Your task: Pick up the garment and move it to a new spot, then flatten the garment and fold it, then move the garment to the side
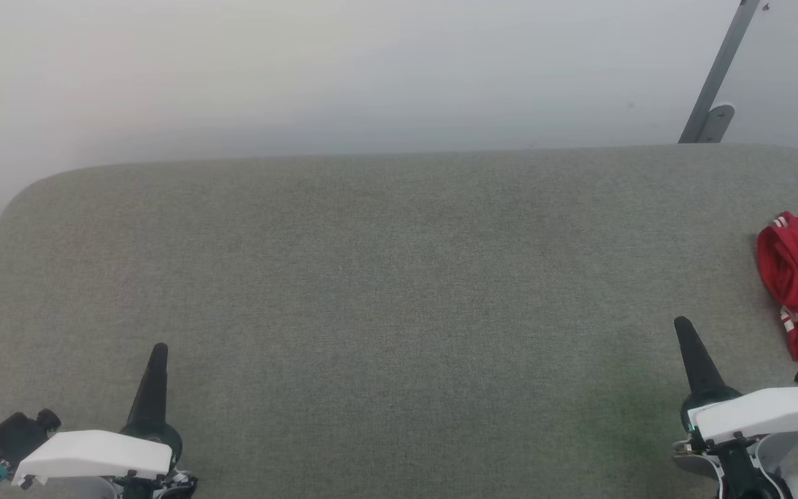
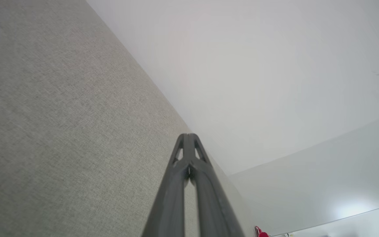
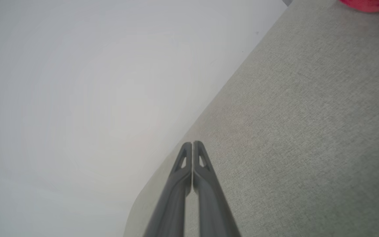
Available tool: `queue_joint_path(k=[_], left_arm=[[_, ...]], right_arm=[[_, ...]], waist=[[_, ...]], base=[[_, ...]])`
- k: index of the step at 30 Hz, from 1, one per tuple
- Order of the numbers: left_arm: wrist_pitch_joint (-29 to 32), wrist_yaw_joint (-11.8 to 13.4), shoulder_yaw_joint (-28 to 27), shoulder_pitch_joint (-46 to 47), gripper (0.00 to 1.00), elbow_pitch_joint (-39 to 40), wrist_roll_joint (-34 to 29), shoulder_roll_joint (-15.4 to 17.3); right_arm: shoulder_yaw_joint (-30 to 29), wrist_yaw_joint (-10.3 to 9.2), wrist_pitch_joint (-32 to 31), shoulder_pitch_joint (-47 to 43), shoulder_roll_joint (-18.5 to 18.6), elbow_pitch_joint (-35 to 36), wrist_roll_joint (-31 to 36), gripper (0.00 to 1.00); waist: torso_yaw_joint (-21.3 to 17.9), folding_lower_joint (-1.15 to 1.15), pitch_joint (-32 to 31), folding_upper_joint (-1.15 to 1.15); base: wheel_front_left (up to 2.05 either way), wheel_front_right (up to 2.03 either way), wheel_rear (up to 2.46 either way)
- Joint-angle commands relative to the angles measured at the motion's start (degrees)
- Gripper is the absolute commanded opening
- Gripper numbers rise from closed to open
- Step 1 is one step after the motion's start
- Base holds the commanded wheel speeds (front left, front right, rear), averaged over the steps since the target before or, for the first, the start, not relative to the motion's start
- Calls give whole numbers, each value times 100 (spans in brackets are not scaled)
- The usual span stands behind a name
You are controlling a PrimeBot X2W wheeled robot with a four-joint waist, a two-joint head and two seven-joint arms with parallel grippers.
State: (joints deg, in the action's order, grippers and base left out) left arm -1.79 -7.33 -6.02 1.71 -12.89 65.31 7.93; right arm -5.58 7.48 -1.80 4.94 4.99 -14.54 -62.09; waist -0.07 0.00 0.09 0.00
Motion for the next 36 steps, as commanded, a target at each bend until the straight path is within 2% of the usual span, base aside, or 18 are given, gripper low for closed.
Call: queue_joint_path(k=[1,36], left_arm=[[40,-13,-35,159,0,45,179,-2],[533,-21,-55,375,0,-55,1710,-314]], right_arm=[[-7,2,-37,113,-16,90,-153,0],[-71,2,-310,153,-138,76,-1903,0]], waist=[[0,0,0,0],[4,0,5,0]], base=[[0,0,0],[0,0,0]])
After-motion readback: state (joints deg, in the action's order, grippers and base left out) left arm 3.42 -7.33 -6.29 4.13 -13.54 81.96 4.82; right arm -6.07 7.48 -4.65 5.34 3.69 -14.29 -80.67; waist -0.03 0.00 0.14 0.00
